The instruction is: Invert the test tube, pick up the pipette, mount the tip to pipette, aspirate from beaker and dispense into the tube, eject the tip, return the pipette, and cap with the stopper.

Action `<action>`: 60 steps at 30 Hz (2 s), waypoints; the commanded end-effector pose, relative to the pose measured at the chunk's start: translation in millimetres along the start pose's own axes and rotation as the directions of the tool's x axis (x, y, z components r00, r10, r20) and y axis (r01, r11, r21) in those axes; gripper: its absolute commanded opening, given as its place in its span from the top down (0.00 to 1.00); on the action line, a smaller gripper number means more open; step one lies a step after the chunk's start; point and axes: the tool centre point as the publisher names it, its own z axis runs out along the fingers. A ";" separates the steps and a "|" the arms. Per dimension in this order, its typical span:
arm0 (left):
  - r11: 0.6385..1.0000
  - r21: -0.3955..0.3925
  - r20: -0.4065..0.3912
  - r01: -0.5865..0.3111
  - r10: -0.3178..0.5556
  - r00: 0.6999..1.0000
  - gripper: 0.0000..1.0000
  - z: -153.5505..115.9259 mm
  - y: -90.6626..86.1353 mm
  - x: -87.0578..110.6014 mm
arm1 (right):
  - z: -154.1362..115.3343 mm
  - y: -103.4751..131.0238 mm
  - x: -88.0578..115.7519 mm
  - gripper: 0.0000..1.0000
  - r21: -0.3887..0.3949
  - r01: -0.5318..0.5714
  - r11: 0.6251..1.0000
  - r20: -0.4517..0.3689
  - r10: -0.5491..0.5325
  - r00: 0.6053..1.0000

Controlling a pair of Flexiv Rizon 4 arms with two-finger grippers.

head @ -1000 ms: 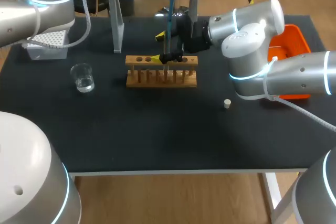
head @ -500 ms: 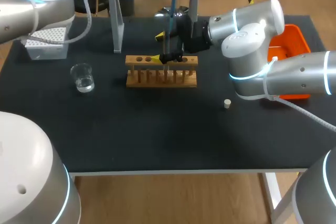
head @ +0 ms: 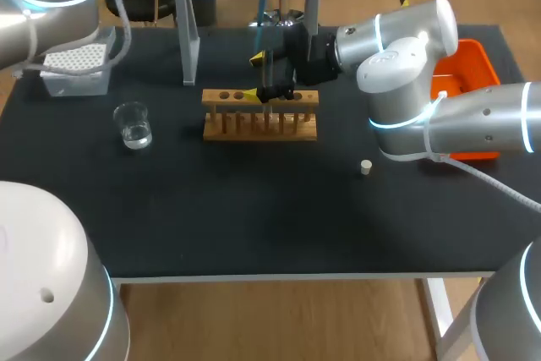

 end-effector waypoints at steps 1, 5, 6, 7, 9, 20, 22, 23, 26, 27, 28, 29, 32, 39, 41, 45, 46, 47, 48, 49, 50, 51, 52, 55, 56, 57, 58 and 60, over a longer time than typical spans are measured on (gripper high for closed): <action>1.000 -0.007 0.099 0.007 -0.006 0.995 1.00 -22.9 -0.1 39.1 | -0.4 0.2 -0.2 0.00 0.003 0.000 1.000 -0.001 0.000 1.000; 1.000 -0.004 0.143 0.020 -0.020 0.989 1.00 -35.3 7.2 59.9 | -0.4 0.2 -0.2 0.00 0.003 0.000 1.000 -0.001 0.000 1.000; 1.000 -0.002 0.153 0.026 -0.025 0.988 1.00 -37.2 9.5 65.3 | -0.4 0.2 -0.2 0.00 0.003 0.000 1.000 -0.001 0.000 1.000; 1.000 0.002 0.167 0.029 -0.029 0.986 1.00 -38.7 12.3 72.9 | -0.4 0.2 -0.2 0.00 0.003 0.000 1.000 -0.001 0.000 1.000; 0.999 0.009 0.181 0.034 -0.035 0.983 1.00 -40.9 16.1 81.7 | -0.4 0.2 -0.2 0.00 0.003 0.000 1.000 -0.001 0.000 1.000; 0.997 0.065 0.185 0.044 -0.056 0.981 1.00 -15.4 52.6 122.5 | -0.4 0.2 -0.2 0.00 0.003 0.000 1.000 -0.001 0.000 1.000; 0.996 0.079 0.153 0.039 -0.051 0.987 1.00 -6.8 58.4 123.9 | -0.4 0.2 -0.2 0.00 0.003 0.000 1.000 -0.001 0.000 1.000; 0.996 0.077 0.145 0.042 -0.053 0.988 1.00 -3.1 60.7 124.0 | -0.4 0.2 -0.2 0.00 0.003 0.000 1.000 -0.001 0.000 1.000; 0.996 0.083 0.126 0.030 -0.041 0.991 1.00 6.1 66.7 123.5 | -0.4 0.2 -0.2 0.00 0.003 0.000 1.000 -0.001 0.000 1.000; 0.996 0.084 0.124 0.029 -0.039 0.991 1.00 9.3 68.9 122.8 | -0.4 0.2 -0.2 0.00 0.003 0.000 1.000 -0.001 0.000 1.000; 0.996 0.086 0.119 0.028 -0.038 0.992 1.00 13.1 71.4 121.7 | -0.4 0.2 -0.2 0.00 0.003 0.000 1.000 -0.001 0.000 1.000; 0.996 0.086 0.115 0.031 -0.041 0.992 1.00 16.7 73.9 120.7 | -0.4 0.2 -0.2 0.00 0.003 0.000 1.000 -0.001 0.000 1.000; 0.993 0.114 0.100 0.022 -0.034 0.994 1.00 24.5 80.6 118.1 | -0.4 0.2 -0.2 0.00 0.003 0.000 1.000 -0.001 0.000 1.000; 0.994 0.112 0.067 0.021 -0.029 0.997 1.00 39.1 92.1 111.0 | -0.4 0.2 -0.2 0.00 0.003 0.000 1.000 -0.001 0.000 1.000; 0.994 0.108 0.069 0.026 -0.033 0.997 1.00 41.3 94.3 110.0 | -0.4 0.2 -0.2 0.00 0.003 0.000 1.000 -0.001 0.000 1.000; 0.994 0.105 0.073 0.025 -0.033 0.997 1.00 41.9 95.3 109.2 | -0.4 0.2 -0.2 0.00 0.003 0.000 1.000 -0.001 0.000 1.000; 0.994 0.107 0.073 0.024 -0.032 0.997 1.00 41.7 95.8 109.3 | -0.4 0.2 -0.2 0.00 0.003 0.000 1.000 -0.001 0.000 1.000; 0.994 0.109 0.076 0.024 -0.032 0.997 1.00 41.4 96.3 109.5 | -0.4 0.2 -0.2 0.00 0.003 0.000 1.000 -0.001 0.000 1.000; 0.994 0.110 0.077 0.024 -0.033 0.996 1.00 41.0 97.1 110.0 | -0.4 0.2 -0.2 0.00 0.003 0.000 1.000 -0.001 0.000 1.000; 0.993 0.112 0.082 0.026 -0.036 0.996 1.00 40.6 97.9 110.6 | -0.4 0.2 -0.2 0.00 0.003 0.000 1.000 -0.001 0.000 1.000; 0.993 0.114 0.085 0.026 -0.036 0.996 1.00 40.3 98.5 111.3 | -0.4 0.2 -0.2 0.00 0.003 0.000 1.000 -0.001 0.000 1.000; 0.993 0.115 0.086 0.026 -0.036 0.996 1.00 40.2 98.7 111.9 | -0.4 0.2 -0.2 0.00 0.003 0.000 1.000 -0.001 0.000 1.000; 0.993 0.116 0.088 0.027 -0.037 0.995 1.00 40.2 99.1 112.8 | -0.4 0.2 -0.2 0.00 0.003 0.000 1.000 -0.001 0.000 1.000; 0.992 0.120 0.090 0.027 -0.038 0.995 1.00 40.5 99.4 114.7 | -0.4 0.2 -0.2 0.00 0.003 0.000 1.000 -0.001 0.000 1.000; 0.992 0.120 0.090 0.027 -0.038 0.995 1.00 40.5 99.4 114.7 | -0.4 0.2 -0.2 0.00 0.003 0.000 1.000 -0.001 0.000 1.000; 0.992 0.120 0.090 0.027 -0.038 0.995 1.00 40.5 99.4 114.7 | -0.4 0.2 -0.2 0.00 0.003 0.000 1.000 -0.001 0.000 1.000; 0.992 0.120 0.090 0.027 -0.038 0.995 1.00 40.5 99.4 114.7 | -0.4 0.2 -0.2 0.00 0.003 0.000 1.000 -0.001 0.000 1.000; 0.992 0.120 0.090 0.027 -0.038 0.995 1.00 40.5 99.4 114.7 | -0.4 0.2 -0.2 0.00 0.003 0.000 1.000 -0.001 0.000 1.000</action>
